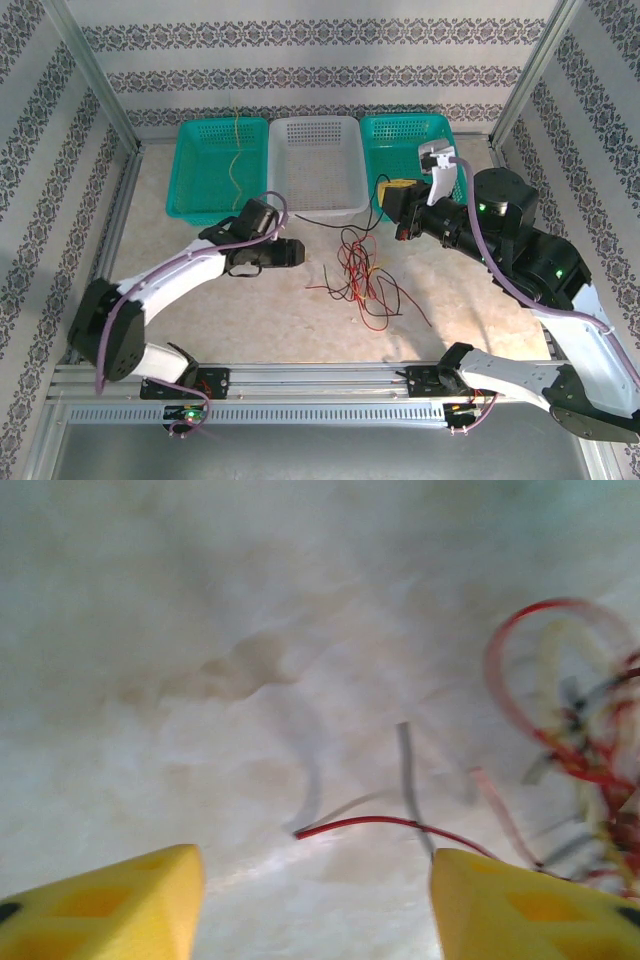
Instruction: Untangle the cables
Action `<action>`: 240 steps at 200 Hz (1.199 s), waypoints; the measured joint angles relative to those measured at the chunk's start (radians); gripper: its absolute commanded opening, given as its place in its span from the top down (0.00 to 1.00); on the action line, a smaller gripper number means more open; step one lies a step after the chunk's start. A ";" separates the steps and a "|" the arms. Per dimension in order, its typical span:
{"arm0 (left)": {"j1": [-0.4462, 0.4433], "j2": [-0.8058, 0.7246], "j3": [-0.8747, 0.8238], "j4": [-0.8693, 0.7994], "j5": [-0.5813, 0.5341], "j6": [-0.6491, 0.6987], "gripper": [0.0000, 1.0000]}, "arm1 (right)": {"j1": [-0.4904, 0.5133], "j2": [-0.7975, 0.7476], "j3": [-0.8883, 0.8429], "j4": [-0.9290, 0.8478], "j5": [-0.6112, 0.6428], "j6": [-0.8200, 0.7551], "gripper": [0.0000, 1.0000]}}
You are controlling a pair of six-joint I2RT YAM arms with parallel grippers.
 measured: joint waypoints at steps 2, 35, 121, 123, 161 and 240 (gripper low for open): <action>0.000 -0.012 0.002 0.002 0.002 -0.003 0.26 | 0.000 0.000 0.000 0.000 0.000 0.000 1.00; -0.031 -0.196 0.006 0.138 0.063 0.013 0.14 | 0.000 0.016 0.000 0.002 -0.004 0.001 1.00; -0.164 0.050 -0.097 0.676 0.216 -0.024 0.08 | -0.013 0.082 0.047 0.073 -0.069 0.048 1.00; -0.166 0.054 -0.094 0.678 0.217 -0.024 0.09 | -0.013 0.083 0.048 0.076 -0.071 0.050 1.00; -0.171 0.086 -0.002 0.675 0.131 0.003 0.16 | -0.013 0.094 0.061 0.117 -0.119 0.081 1.00; -0.170 0.131 -0.064 0.588 -0.157 -0.061 0.32 | -0.081 0.072 0.198 0.176 -0.201 0.111 1.00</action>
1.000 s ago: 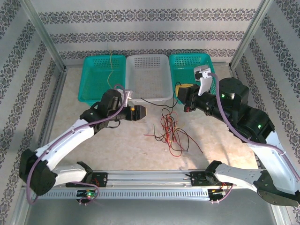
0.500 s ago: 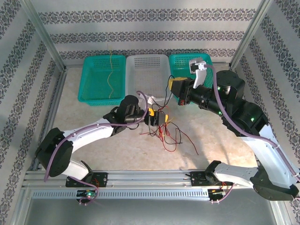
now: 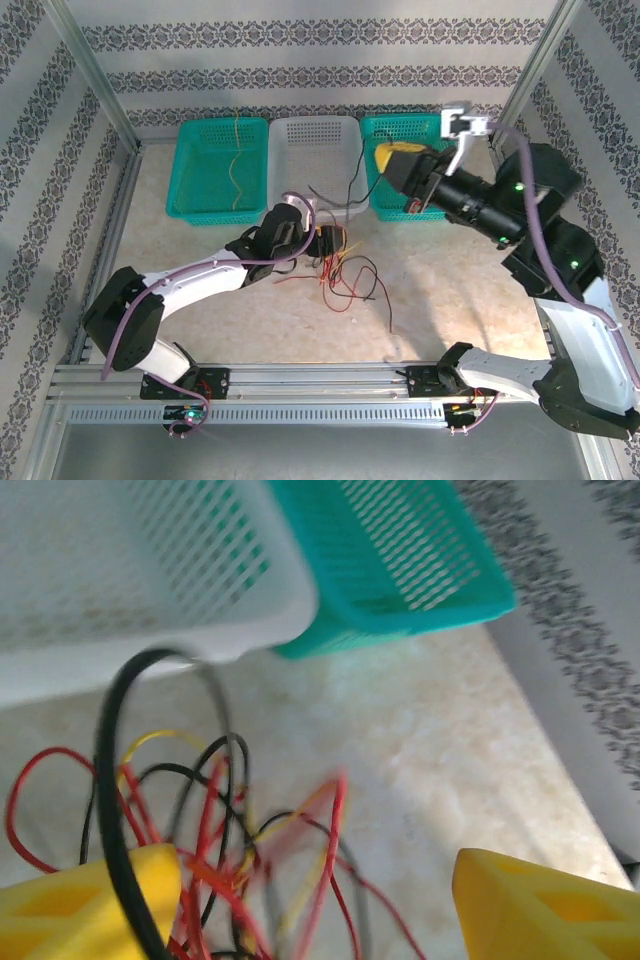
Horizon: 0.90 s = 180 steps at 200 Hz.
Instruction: Untangle the cables
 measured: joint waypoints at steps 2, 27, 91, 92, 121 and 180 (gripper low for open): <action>0.000 0.003 -0.003 -0.002 -0.001 -0.003 0.32 | -0.006 0.000 0.007 0.000 -0.002 0.002 1.00; 0.002 0.030 -0.044 -0.046 -0.015 -0.033 0.33 | -0.064 -0.007 0.073 0.014 -0.011 0.003 1.00; 0.002 -0.037 -0.086 -0.137 -0.010 -0.066 0.30 | -0.298 0.061 0.159 -0.059 0.009 0.003 1.00; 0.002 -0.040 -0.086 -0.140 -0.010 -0.066 0.30 | -0.303 0.064 0.159 -0.062 0.011 0.002 1.00; 0.009 -0.172 -0.056 -0.256 -0.022 -0.057 0.28 | -0.416 0.173 0.163 -0.109 0.028 0.002 1.00; 0.101 -0.317 0.031 -0.428 -0.034 -0.049 0.37 | -0.597 0.519 0.311 -0.188 0.042 -0.025 1.00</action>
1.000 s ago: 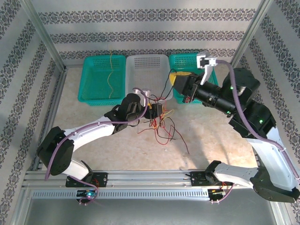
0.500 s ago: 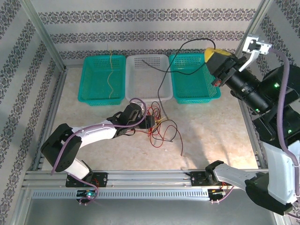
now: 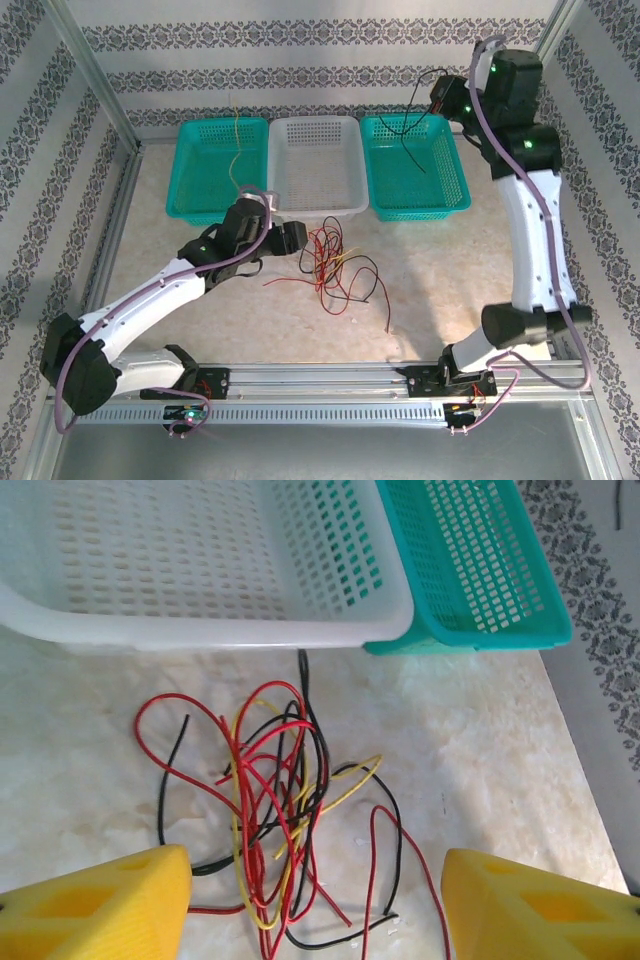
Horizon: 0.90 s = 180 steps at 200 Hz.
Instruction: Untangle the cables
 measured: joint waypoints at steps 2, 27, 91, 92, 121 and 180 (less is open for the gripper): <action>0.003 -0.001 0.001 -0.005 0.001 -0.001 0.38 | -0.005 0.014 0.007 -0.003 0.000 -0.001 1.00; 0.022 -0.002 0.005 -0.042 0.024 0.000 0.42 | -0.047 0.145 0.103 -0.036 0.000 -0.007 1.00; 0.036 0.019 0.005 -0.054 0.095 -0.002 0.47 | -0.087 0.338 0.199 -0.079 0.016 -0.008 0.73; 0.036 0.021 0.005 -0.054 0.095 -0.002 0.47 | -0.087 0.339 0.200 -0.079 0.016 -0.010 0.72; 0.037 0.065 0.007 -0.051 0.122 -0.005 0.50 | -0.087 0.401 0.219 -0.117 0.031 -0.019 0.65; 0.037 0.217 0.068 0.002 0.185 -0.020 0.54 | -0.045 0.241 -0.089 -0.102 0.057 -0.030 0.62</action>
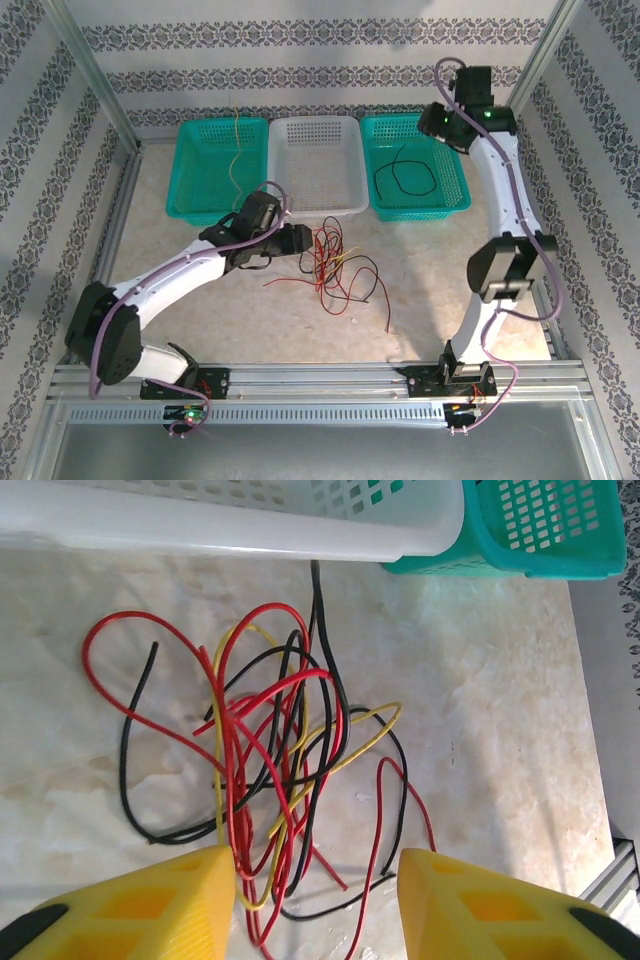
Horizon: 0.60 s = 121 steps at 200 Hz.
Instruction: Untangle the cables
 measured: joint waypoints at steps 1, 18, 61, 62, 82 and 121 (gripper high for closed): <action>0.000 0.002 0.001 0.000 0.001 0.000 0.54 | 0.003 -0.011 -0.017 0.005 0.000 0.000 0.62; 0.000 0.042 0.021 0.009 0.015 0.000 0.55 | 0.053 -0.172 -0.225 0.057 0.005 0.006 0.61; -0.007 0.123 0.079 0.011 0.026 0.007 0.61 | 0.265 -0.634 -0.777 0.245 0.025 0.090 0.58; -0.007 0.124 0.080 0.011 0.026 0.008 0.61 | 0.269 -0.640 -0.785 0.247 0.026 0.092 0.58; -0.018 0.163 0.109 0.008 0.026 0.020 0.64 | 0.386 -0.752 -0.986 0.310 0.050 0.153 0.58; -0.027 0.254 0.180 -0.010 0.013 0.058 0.67 | 0.530 -0.781 -1.178 0.349 0.095 0.245 0.59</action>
